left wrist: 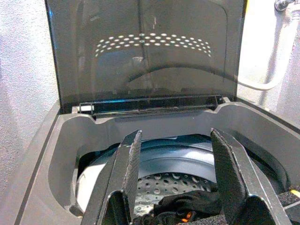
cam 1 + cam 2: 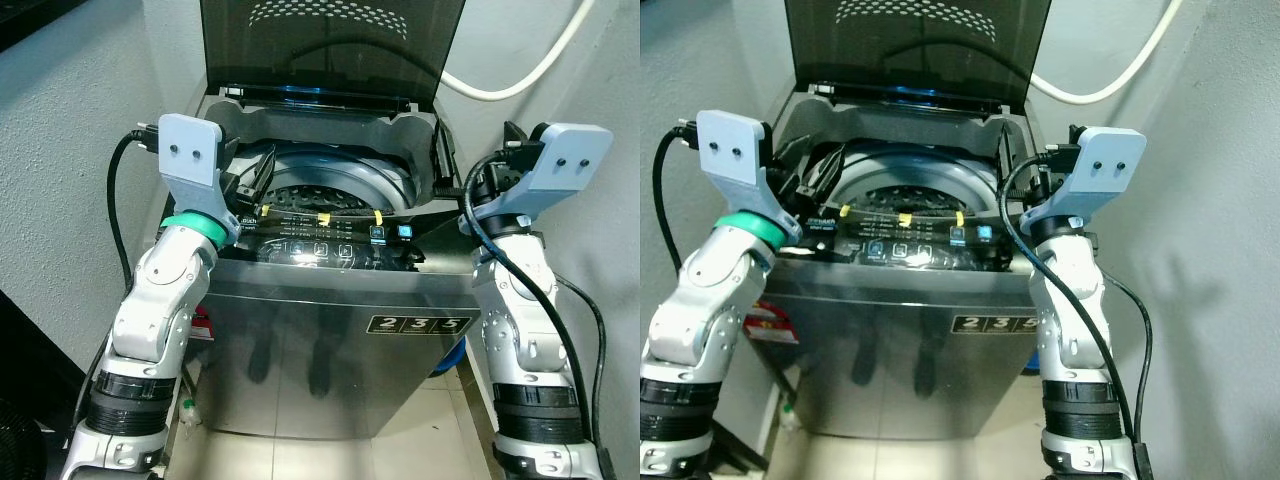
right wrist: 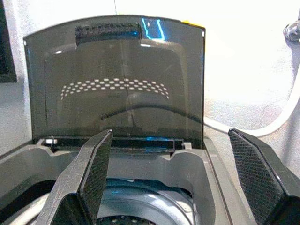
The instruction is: Clothes washing
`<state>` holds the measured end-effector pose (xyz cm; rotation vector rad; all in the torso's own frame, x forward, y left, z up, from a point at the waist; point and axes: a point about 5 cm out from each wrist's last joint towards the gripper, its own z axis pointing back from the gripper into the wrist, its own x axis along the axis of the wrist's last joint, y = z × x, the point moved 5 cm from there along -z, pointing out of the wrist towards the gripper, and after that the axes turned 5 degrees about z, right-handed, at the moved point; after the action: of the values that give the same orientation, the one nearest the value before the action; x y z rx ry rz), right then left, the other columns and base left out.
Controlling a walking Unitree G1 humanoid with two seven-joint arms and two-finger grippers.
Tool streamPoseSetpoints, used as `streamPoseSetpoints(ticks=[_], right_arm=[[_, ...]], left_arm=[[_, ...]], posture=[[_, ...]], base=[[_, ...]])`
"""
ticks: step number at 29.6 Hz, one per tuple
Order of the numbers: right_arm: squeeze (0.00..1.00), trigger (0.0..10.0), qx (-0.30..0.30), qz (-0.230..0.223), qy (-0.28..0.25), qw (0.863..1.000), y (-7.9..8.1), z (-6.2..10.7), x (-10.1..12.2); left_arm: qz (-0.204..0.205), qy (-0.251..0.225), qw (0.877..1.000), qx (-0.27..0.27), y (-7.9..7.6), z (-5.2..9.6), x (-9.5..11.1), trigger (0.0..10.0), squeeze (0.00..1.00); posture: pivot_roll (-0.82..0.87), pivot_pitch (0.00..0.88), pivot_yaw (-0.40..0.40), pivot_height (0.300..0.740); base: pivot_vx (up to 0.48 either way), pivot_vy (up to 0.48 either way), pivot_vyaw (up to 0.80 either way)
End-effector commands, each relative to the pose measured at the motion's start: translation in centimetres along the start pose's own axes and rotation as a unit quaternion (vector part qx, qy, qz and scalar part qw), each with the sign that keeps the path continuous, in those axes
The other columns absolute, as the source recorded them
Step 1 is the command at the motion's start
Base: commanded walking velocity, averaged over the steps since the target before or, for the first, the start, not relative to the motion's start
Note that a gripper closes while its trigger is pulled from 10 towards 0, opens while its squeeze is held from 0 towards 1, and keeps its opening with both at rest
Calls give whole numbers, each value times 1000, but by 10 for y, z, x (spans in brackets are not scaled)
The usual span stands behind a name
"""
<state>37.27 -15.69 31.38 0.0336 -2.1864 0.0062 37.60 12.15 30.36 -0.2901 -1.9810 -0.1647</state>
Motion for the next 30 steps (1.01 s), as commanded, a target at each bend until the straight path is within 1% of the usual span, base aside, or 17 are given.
streamPoseSetpoints(ticks=[1, 2, 10, 12, 15, 16, 22, 30], right_arm=[[0, 10000, -6, 7, 15, 1000, -4, 0, -6], [0, 10000, -8, 25, 19, 999, -5, -1, -9], [0, 10000, -14, 29, 27, 999, -8, -1, -11], [0, 10000, -10, 30, 31, 999, -6, 0, -14], [0, 10000, -8, 31, 32, 999, -5, 1, -15], [0, 10000, -9, 31, 32, 999, -6, 1, -15], [0, 10000, -11, 35, 34, 999, -7, 2, -16], [0, 10000, -26, 34, 40, 998, -14, 4, -18]], left_arm=[[-5, -1, 1000, -2, -3, -1, -2, 10000, 0], [-4, -1, 1000, -6, -4, -1, -2, 10000, 0], [-3, -1, 1000, -12, -8, 0, -3, 10000, 0], [-6, 0, 1000, -19, -11, 0, -4, 10000, 0], [-6, 0, 1000, -22, -13, 1, -4, 10000, 0], [-8, 0, 1000, -26, -15, 0, -5, 10000, 0], [-9, -1, 1000, -29, -17, -1, -4, 10000, 0], [-10, 1, 999, -32, -19, -2, -6, 10000, 0]], posture=[[12, 56, -7, 740], [12, 55, -6, 740], [17, 64, -1, 740], [21, 64, 1, 740], [20, 63, 4, 740], [20, 73, 4, 740], [14, 77, 6, 740], [9, 76, 12, 740]], base=[[0, 0, 469], [0, 0, 794], [0, 0, 795], [0, 0, 788], [0, 0, 788], [0, 0, 781], [0, 0, 783], [0, 0, 773]])
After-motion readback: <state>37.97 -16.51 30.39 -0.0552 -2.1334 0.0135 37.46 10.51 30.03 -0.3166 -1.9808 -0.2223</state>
